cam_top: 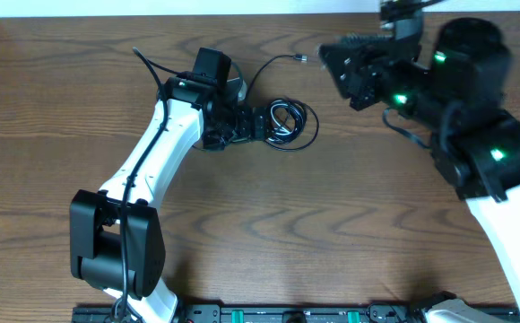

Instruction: Untangle cables

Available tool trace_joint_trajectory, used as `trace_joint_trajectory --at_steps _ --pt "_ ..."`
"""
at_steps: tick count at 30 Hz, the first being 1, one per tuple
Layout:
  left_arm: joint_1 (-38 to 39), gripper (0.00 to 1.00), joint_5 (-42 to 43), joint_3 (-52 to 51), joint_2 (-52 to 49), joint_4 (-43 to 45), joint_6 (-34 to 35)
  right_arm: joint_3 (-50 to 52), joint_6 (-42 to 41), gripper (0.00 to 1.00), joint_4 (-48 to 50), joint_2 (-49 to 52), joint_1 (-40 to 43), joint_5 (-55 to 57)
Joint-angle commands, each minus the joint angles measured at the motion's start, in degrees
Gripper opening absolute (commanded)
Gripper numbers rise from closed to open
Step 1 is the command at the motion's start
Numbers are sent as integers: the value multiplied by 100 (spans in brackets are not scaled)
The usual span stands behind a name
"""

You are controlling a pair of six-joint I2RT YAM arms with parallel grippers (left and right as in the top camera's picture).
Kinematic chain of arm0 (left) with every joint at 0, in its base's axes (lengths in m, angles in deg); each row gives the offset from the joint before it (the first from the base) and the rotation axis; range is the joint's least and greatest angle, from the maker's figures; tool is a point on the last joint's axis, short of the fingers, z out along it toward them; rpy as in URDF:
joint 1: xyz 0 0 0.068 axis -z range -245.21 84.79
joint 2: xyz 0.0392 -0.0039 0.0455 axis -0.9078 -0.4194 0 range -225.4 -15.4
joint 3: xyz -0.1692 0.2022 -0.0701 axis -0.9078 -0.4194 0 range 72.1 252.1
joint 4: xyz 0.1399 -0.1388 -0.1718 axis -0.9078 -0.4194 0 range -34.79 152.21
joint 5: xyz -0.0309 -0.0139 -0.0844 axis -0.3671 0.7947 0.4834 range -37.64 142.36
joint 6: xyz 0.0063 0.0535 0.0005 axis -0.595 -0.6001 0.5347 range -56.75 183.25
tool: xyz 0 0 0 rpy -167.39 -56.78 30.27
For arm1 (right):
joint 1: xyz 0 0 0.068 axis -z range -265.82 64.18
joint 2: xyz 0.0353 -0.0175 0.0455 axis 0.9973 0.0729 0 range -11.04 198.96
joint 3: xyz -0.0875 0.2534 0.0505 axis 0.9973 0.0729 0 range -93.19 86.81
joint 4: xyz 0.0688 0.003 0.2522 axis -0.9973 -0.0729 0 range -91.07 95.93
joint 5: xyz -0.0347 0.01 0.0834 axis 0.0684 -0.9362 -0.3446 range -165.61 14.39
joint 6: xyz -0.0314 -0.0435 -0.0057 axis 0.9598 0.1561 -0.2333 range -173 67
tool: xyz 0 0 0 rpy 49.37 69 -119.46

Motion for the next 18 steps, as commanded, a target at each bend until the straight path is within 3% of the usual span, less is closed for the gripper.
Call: trace_joint_trajectory --at_steps 1,6,12,15,18 --pt "-7 98 -695 -66 -31 -22 376 17 173 64 -518 575 -11 431" --pt "-7 98 -1239 -66 -31 -28 706 20 273 78 -756 1405 -94 389" --pt "-20 98 -1716 -66 -31 -72 892 20 61 84 -599 2570 -297 341" --pt "-66 98 -1714 -66 -31 -98 931 20 -144 81 -398 3091 -380 343" --pt "-122 98 -1714 -66 -31 -247 929 20 -514 64 -144 3644 -389 345"
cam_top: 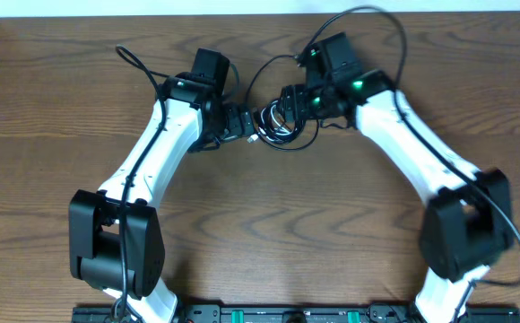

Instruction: Untangle cables

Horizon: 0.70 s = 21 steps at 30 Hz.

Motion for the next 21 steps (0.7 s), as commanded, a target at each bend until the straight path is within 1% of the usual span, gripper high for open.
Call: trace_joint_trajectory --at_steps 1,3,7,9,10,11,12,13,14,15,18,21 --pt "-79 98 -177 -63 -31 -146 74 9 -485 58 210 466 -28 4" --pt "-76 98 -177 -63 -31 -173 74 9 -529 50 424 675 -26 -26" --pt "-76 98 -177 -63 -31 -173 74 9 -531 48 610 975 -61 -339" --pt "-76 98 -177 -63 -31 -173 74 9 -531 45 608 1086 -74 -306" --pt "-76 98 -175 -63 -31 -173 74 9 -529 40 612 1113 -74 -289" --pt "-76 98 -175 -63 -31 -173 74 9 -529 32 625 1119 -74 -273" --pt "-76 98 -175 -63 -31 -173 74 9 -527 22 656 1119 -72 -273" --pt "-76 98 -175 -63 -31 -173 74 7 -527 15 704 1110 -66 -275" --pt "-76 98 -177 -63 -31 -173 74 7 -529 4 767 1093 -63 -278" --pt "-76 98 -175 -63 -31 -170 74 -2 -529 1 807 1086 -63 -286" --pt "-76 98 -175 -63 -31 -170 74 -116 -518 1 765 981 -63 -413" --pt "-76 98 -175 -63 -31 -170 74 -275 -328 1 603 702 -63 -717"
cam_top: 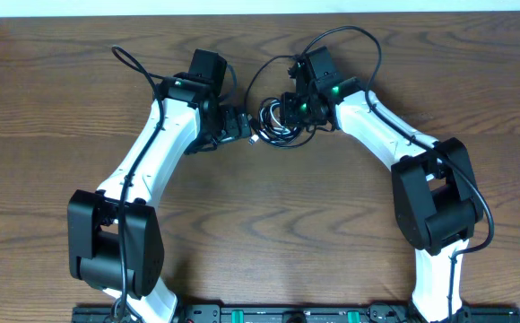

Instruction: Untangle cables

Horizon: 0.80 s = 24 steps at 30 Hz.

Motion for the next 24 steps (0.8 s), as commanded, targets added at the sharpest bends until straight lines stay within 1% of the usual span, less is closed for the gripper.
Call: trace_joint_trajectory --at_steps 1,3,4,6,7,12,15,20,24 --pt "-24 98 -72 -63 -31 -17 52 -306 258 1 -133 -525 -20 -442" --pt "-24 98 -72 -63 -31 -17 52 -365 398 1 -190 -861 -20 -590" --pt "-24 98 -70 -63 -31 -17 52 -372 481 1 -210 -1233 -24 -621" --pt "-24 98 -72 -63 -31 -17 52 -372 579 1 -212 -1661 -42 -560" --pt "-24 98 -70 -63 -31 -17 55 -372 629 1 -210 -1950 -57 -387" --pt "-24 98 -46 -63 -31 -17 55 -372 629 1 -184 -3088 -109 1174" --pt "-17 98 -26 -63 -31 -17 55 -372 629 1 -61 -3606 -109 1331" --pt "-17 98 -26 -81 -31 -15 55 -372 625 1 306 -3941 -197 1051" --pt "-20 98 -26 -105 -31 -17 55 -374 623 1 931 -3969 -245 1032"
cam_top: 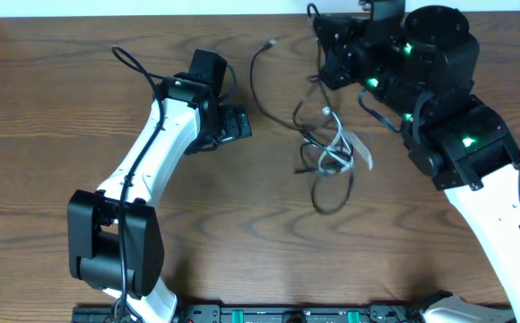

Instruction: Untangle cables

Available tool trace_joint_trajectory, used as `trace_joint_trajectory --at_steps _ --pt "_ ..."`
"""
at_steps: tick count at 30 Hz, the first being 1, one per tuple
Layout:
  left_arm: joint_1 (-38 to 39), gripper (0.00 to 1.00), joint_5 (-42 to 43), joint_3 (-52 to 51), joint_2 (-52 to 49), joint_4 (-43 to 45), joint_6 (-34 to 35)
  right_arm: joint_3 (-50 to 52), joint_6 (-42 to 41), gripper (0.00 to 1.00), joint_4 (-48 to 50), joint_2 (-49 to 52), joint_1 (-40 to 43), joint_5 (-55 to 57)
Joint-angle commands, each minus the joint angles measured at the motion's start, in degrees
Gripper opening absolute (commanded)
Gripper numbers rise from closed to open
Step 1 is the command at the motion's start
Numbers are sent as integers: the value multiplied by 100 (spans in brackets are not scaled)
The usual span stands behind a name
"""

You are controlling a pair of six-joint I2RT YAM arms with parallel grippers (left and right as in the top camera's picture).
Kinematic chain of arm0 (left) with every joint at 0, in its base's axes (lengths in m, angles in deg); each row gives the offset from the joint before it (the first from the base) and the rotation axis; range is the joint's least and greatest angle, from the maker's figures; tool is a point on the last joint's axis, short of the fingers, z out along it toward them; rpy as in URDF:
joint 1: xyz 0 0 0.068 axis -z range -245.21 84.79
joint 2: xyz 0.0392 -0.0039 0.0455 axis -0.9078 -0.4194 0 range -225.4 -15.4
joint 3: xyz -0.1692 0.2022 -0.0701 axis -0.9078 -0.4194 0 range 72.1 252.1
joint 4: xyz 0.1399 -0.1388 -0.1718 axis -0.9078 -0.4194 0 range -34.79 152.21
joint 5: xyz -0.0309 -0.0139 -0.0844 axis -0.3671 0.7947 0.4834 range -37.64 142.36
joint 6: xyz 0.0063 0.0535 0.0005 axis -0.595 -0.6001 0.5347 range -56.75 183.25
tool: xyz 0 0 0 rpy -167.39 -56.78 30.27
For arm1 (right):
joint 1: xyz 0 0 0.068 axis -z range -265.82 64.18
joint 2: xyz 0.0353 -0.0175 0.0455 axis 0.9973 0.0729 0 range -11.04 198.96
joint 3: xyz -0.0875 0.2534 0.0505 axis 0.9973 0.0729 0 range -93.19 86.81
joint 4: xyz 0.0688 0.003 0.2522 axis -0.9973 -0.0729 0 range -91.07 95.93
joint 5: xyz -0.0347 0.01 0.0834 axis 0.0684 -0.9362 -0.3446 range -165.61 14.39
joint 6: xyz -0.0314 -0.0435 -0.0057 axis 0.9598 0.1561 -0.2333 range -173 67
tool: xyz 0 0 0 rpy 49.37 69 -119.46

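Note:
The cable bundle [332, 152] hangs stretched out below my raised right gripper [325, 66], which is shut on its upper part. It is a mix of thin black cable and a pale grey cable with a white tag. One black strand arcs up left to a small plug [272, 42]. A black loop [328, 199] trails lowest, toward the table's middle. My left gripper [239, 124] rests low on the table left of the bundle, apart from it, its fingers spread with nothing between them.
The wooden table [260, 251] carries nothing else. The right arm's bulky body [457, 126] rises close to the camera and hides the back right corner. A dark rail [287, 316] runs along the front edge.
My right gripper was low at the coiled bundle; now it is raised high with the cables hanging loosened from it. The left gripper stays put, and the white connector by its tip is gone.
First my left gripper was at the tight coil and my right arm was raised at the back. Then the right gripper was down at the coil's right side, the left drawn slightly back. Now the right holds the bundle aloft, spread into loose strands.

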Motion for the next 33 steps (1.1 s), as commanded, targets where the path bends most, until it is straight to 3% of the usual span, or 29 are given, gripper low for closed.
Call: trace_joint_trajectory --at_steps 1,11,19,24,30,33 --pt "-20 98 -28 -109 -31 -17 55 -22 68 1 472 17 -66 42" --pt "-17 98 -28 -120 -31 -57 55 -614 96 1 938 -116 -7 557" --pt "-17 98 -31 -120 -31 -57 55 -1403 570 1 1742 -116 184 765" --pt "-17 98 -28 -120 -31 -57 55 -1705 590 1 1971 -116 184 1403" --pt "-20 98 450 -120 -31 -9 -66 -1692 553 1 476 175 162 1169" --pt "-17 98 1578 -120 -31 116 -994 -1692 210 1 -334 433 162 667"
